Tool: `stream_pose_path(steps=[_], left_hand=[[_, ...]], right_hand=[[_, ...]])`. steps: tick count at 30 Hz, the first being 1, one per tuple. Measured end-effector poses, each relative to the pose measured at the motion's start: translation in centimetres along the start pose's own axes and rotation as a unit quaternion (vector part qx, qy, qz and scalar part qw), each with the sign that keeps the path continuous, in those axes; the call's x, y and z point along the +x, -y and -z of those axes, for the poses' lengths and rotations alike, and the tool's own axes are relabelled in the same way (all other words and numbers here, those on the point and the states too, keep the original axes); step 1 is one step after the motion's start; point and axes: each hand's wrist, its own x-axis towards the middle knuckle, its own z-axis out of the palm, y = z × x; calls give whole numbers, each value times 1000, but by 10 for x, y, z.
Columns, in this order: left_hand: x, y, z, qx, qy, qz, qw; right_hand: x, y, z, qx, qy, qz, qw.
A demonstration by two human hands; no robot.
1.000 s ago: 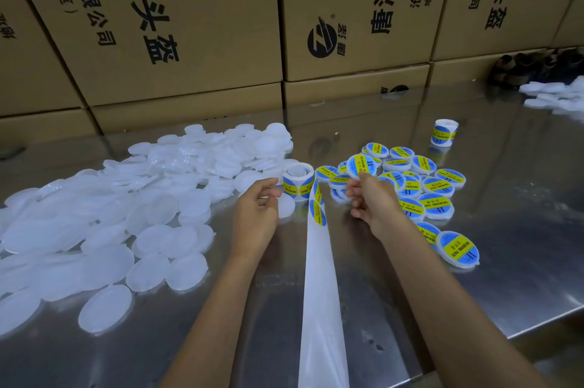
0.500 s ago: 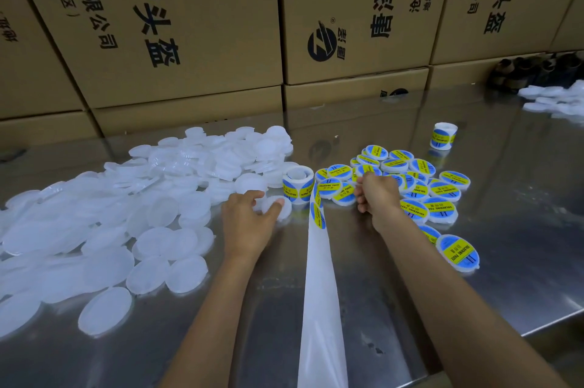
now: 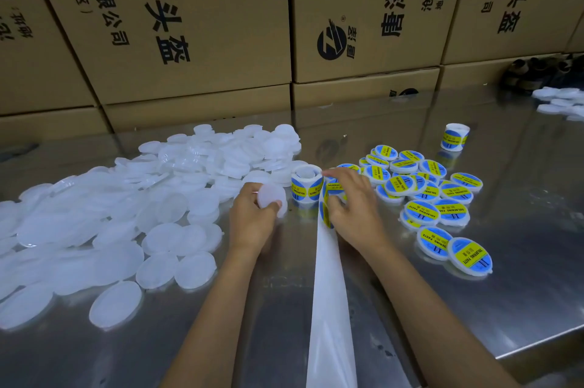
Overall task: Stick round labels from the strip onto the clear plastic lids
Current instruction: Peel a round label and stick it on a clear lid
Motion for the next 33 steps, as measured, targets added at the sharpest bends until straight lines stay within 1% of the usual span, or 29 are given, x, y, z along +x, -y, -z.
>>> stream_pose_path(steps=[2, 4, 6, 9, 12, 15, 19, 23, 26, 28, 33], left_hand=[[0, -2, 2, -39, -11, 15, 999], [0, -5, 6, -122, 1, 56, 991], [-1, -6, 8, -192, 35, 80, 978], [-2, -11, 8, -243, 67, 78, 964], [-5, -17, 4, -287, 92, 74, 951], [-7, -19, 0, -283, 106, 69, 951], [-12, -16, -3, -284, 126, 71, 948], [-12, -15, -4, -280, 129, 75, 948], [-14, -13, -6, -276, 143, 74, 948], [-14, -12, -6, -272, 137, 70, 950], [-10, -13, -5, -282, 105, 45, 953]], right_hand=[[-1, -1, -2, -12, 50, 27, 998], [-2, -2, -4, -15, 77, 22, 997], [-2, -3, -5, -30, 84, 26, 996], [-2, -4, -6, -47, 97, 48, 993], [-3, 0, -6, -32, 94, 70, 993], [-4, 4, -6, -17, 99, 71, 992], [-10, 7, -7, -13, 124, 46, 991], [-14, 9, -5, 21, 136, 31, 990], [-13, 6, -1, 18, 149, 5, 989], [-13, 4, 1, 10, 153, -11, 988], [-14, 4, 3, 7, 160, -5, 987]])
